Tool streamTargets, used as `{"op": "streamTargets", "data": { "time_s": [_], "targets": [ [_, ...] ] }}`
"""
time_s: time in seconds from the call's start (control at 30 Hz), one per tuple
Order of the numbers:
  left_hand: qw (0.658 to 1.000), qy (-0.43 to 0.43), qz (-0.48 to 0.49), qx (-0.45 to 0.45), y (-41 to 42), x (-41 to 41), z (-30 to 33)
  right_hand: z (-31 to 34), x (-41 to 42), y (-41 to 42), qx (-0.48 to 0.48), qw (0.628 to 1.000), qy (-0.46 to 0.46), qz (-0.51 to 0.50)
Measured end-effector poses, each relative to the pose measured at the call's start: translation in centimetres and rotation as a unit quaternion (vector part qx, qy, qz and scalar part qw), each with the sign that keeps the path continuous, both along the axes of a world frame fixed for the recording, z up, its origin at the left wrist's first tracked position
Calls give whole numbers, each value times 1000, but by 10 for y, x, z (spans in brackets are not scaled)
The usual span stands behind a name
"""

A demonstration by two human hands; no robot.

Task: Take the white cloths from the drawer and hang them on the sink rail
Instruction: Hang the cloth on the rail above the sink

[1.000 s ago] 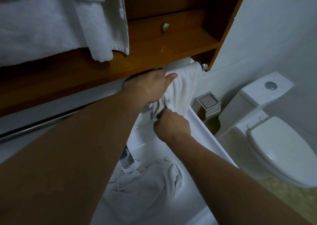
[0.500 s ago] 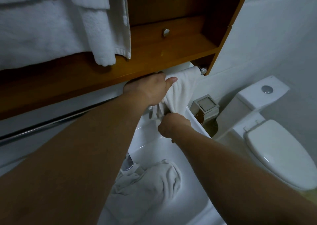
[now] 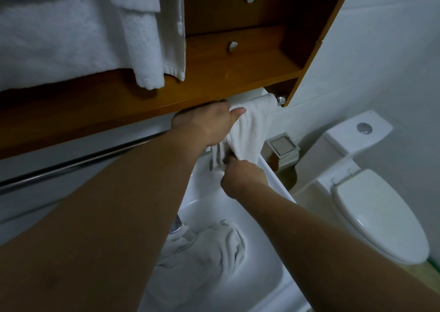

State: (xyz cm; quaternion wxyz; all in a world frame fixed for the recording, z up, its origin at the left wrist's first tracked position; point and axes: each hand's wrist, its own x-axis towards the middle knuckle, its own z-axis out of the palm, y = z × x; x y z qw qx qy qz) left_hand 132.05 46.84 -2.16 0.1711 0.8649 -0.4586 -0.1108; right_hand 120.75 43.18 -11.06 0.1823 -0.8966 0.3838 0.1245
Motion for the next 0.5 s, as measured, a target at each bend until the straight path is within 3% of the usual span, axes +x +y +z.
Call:
{"op": "streamTargets", "data": {
  "time_s": [0.07,0.13,0.2,0.5],
  "targets": [
    [1000,-13,-2,5,1,-1,0,3,5,-7,32,998,41,-36],
    [996,-82,-6,40,1,-1,0,6,6,-9,63,994,70,-62],
    [991,-124,-4,41,1,0,-1,7,5,-7,46,996,64,-49],
    [992,-108,-4,60,1,4,-3,-3,-17,5,-3,1000,2,-8]
  ]
}}
